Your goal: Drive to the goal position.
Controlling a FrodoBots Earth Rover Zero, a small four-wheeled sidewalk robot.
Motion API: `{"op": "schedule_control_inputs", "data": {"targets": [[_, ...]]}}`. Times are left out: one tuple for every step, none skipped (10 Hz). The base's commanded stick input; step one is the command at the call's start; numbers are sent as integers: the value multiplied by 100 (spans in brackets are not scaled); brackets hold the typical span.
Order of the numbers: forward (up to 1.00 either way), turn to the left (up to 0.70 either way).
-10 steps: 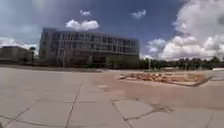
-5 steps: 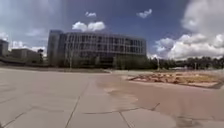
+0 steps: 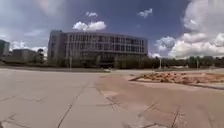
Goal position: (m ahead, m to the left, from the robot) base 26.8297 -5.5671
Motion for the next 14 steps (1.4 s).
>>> {"op": "schedule_control_inputs", "data": {"targets": [[100, 0], [100, -17], [100, -34], [100, -40], [100, -22], [100, -4], [100, 0], [100, 0], [100, 0], [100, 0], [100, 0], [100, 0], [100, 0], [100, 0]]}}
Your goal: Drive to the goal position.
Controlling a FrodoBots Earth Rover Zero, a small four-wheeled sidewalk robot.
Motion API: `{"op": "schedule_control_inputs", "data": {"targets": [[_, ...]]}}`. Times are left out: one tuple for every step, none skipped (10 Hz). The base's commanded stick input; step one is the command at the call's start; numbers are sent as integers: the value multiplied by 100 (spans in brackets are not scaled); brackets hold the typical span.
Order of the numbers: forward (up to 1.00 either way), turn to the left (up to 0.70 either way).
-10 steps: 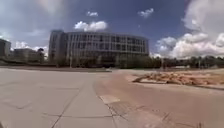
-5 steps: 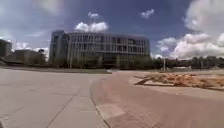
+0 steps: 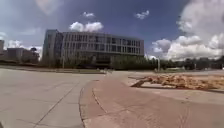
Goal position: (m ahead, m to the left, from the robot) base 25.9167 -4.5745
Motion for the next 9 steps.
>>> {"op": "schedule_control_inputs", "data": {"targets": [[100, 0], [100, 0], [100, 0], [100, 0], [100, 0], [100, 0], [100, 0], [100, 0], [100, 0]]}}
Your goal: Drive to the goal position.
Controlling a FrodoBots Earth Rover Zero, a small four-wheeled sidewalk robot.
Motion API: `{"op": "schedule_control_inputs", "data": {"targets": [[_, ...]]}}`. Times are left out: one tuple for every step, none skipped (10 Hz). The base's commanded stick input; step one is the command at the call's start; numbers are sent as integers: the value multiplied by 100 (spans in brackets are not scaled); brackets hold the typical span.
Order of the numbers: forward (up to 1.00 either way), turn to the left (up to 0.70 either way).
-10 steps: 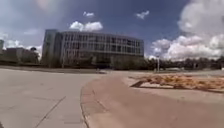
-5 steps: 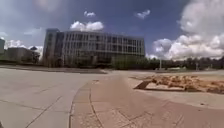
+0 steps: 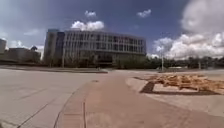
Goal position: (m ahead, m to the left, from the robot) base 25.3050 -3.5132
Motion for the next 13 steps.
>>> {"op": "schedule_control_inputs", "data": {"targets": [[100, 0], [100, 0], [100, 0], [100, -28], [100, -37], [100, -35], [100, -2], [100, 0], [100, 0], [100, 0], [100, 0], [100, 0], [100, 0]]}}
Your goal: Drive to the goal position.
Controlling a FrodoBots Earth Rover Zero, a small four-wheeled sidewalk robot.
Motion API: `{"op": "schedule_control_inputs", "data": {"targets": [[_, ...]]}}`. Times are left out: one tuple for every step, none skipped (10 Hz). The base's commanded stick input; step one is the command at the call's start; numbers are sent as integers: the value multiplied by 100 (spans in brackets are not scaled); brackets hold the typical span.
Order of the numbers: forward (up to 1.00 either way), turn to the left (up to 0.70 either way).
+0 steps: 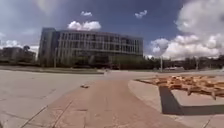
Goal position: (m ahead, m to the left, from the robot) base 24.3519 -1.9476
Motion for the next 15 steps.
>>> {"op": "schedule_control_inputs", "data": {"targets": [[100, 0], [100, 0], [100, 0], [100, 0], [100, 0], [100, 0], [100, 0], [100, 0], [100, 0], [100, 0], [100, 0], [100, 0], [100, 0], [100, 0], [100, 0]]}}
